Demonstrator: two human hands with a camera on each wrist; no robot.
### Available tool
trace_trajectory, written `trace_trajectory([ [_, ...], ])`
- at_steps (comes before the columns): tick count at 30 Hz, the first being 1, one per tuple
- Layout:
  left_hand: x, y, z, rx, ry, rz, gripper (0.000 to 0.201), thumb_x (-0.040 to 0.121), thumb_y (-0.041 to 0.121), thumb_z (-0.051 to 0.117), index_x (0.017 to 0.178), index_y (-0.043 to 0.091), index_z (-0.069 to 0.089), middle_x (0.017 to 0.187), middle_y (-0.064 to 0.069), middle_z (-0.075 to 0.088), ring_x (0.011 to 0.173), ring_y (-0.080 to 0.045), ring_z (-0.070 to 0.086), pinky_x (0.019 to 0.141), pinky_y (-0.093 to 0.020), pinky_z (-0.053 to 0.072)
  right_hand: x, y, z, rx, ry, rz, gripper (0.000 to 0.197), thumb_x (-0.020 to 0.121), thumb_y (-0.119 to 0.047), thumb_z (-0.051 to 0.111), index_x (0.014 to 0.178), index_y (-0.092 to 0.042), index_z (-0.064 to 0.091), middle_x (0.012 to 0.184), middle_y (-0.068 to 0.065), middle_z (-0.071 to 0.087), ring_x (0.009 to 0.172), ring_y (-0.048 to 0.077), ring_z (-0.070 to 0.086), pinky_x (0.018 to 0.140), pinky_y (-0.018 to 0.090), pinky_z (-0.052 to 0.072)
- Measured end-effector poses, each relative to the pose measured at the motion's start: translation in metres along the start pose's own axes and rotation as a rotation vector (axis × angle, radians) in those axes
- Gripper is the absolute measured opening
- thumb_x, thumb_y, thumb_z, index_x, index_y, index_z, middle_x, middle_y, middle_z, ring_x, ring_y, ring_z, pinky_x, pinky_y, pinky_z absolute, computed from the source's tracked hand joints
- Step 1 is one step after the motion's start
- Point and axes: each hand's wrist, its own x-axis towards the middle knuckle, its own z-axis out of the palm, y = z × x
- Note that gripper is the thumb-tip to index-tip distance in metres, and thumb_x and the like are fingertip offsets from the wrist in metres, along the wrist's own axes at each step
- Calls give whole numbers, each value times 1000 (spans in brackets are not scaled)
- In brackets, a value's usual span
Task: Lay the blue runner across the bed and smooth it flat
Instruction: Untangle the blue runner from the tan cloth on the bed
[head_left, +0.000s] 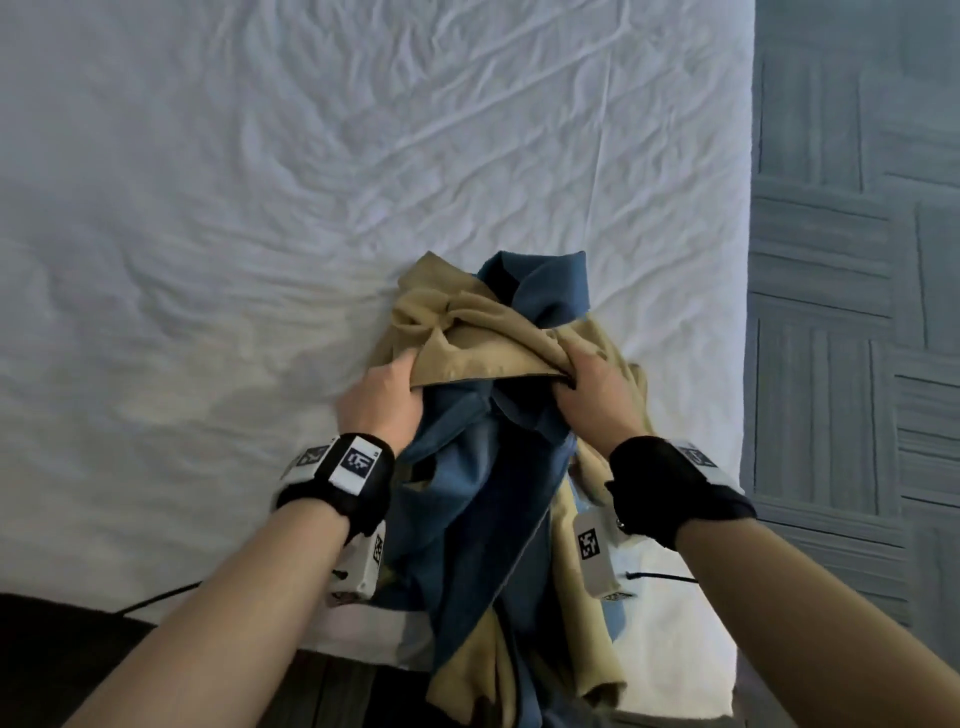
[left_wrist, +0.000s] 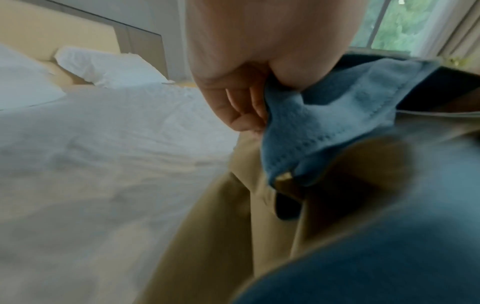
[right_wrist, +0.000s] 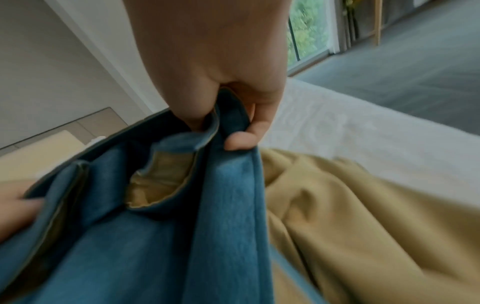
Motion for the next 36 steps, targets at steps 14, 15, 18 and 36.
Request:
trace_trajectory([
  [14,34,14,-15,-460,-129,-37,88,85,28,65,150,18,7,158,-10,18,144,-24,22,117,-41,26,31,2,-23,371,-60,175,62,87,-33,60,141,-17,33,133,2,50,126,20,48,102,31,39],
  [15,25,9,-4,-418,-177,-54,87,85,32,64,150,17,9,158,-10,17,145,-24,21,117,-40,24,22,10,-16,273,-69,180,59,87,-29,59,139,-16,36,133,4,51,127,20,46,99,27,37],
  [18,-5,1,28,-371,-385,-143,90,83,42,64,150,19,8,159,-9,12,144,-26,23,116,-41,26,-4,29,4,339,-84,265,55,84,-16,61,135,-12,40,128,7,54,114,-5,50,85,9,39],
  [36,-40,29,70,-277,-422,-269,29,91,16,35,105,17,60,83,-10,72,63,-25,72,69,-37,60,-24,53,14,389,53,350,64,75,3,55,134,-17,40,95,-1,58,80,14,60,64,10,44],
])
